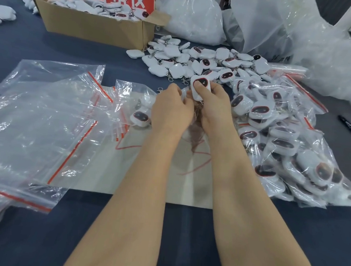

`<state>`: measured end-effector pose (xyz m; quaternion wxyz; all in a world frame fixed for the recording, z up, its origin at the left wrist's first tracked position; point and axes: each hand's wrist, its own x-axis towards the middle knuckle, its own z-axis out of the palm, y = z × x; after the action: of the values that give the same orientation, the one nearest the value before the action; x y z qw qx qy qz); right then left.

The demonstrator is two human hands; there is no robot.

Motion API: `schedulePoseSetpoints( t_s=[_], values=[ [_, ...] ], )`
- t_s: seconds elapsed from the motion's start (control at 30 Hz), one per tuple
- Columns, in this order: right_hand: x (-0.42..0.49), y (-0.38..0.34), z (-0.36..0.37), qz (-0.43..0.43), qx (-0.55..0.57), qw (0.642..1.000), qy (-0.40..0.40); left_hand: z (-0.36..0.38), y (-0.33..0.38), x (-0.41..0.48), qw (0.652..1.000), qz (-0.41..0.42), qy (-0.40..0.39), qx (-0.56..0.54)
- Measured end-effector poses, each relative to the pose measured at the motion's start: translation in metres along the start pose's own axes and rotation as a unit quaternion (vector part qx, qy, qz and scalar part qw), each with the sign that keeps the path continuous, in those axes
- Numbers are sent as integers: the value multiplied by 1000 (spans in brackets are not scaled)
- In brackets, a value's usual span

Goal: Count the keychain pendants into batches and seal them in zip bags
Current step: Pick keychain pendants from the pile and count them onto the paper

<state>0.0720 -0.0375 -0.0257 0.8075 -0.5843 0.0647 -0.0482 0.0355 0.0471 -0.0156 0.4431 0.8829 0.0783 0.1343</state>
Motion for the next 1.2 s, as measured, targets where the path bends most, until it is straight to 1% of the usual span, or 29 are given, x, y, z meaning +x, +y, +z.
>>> schedulePoseSetpoints(
  t_s=[0.2, 0.4, 0.47, 0.63, 0.8, 0.93, 1.03, 1.13, 1.2],
  values=[
    [1, 2, 2, -20, 14, 1000, 8, 0, 0, 0, 1000, 5, 7, -1],
    [0, 4, 3, -22, -25, 999, 16, 1, -1, 0, 1000, 3, 4, -5],
    [0, 4, 3, -23, -13, 999, 28, 1, -1, 1, 1000, 2, 5, -5],
    [2, 4, 5, -5, 29, 999, 24, 2, -1, 1, 1000, 1, 5, -7],
    [2, 2, 1, -10, 25, 1000, 11, 2, -2, 1, 1000, -2, 4, -4],
    [0, 1, 3, -10, 43, 999, 3, 3, -2, 1, 1000, -2, 5, -2],
    [-2, 3, 5, -14, 10, 1000, -3, 3, -2, 1, 1000, 1, 6, -2],
    [-3, 2, 4, -44, -52, 998, 11, 2, -2, 1, 1000, 0, 4, -4],
    [-3, 2, 2, -51, -52, 997, 2, 2, -2, 1, 1000, 1, 4, -4]
  ],
)
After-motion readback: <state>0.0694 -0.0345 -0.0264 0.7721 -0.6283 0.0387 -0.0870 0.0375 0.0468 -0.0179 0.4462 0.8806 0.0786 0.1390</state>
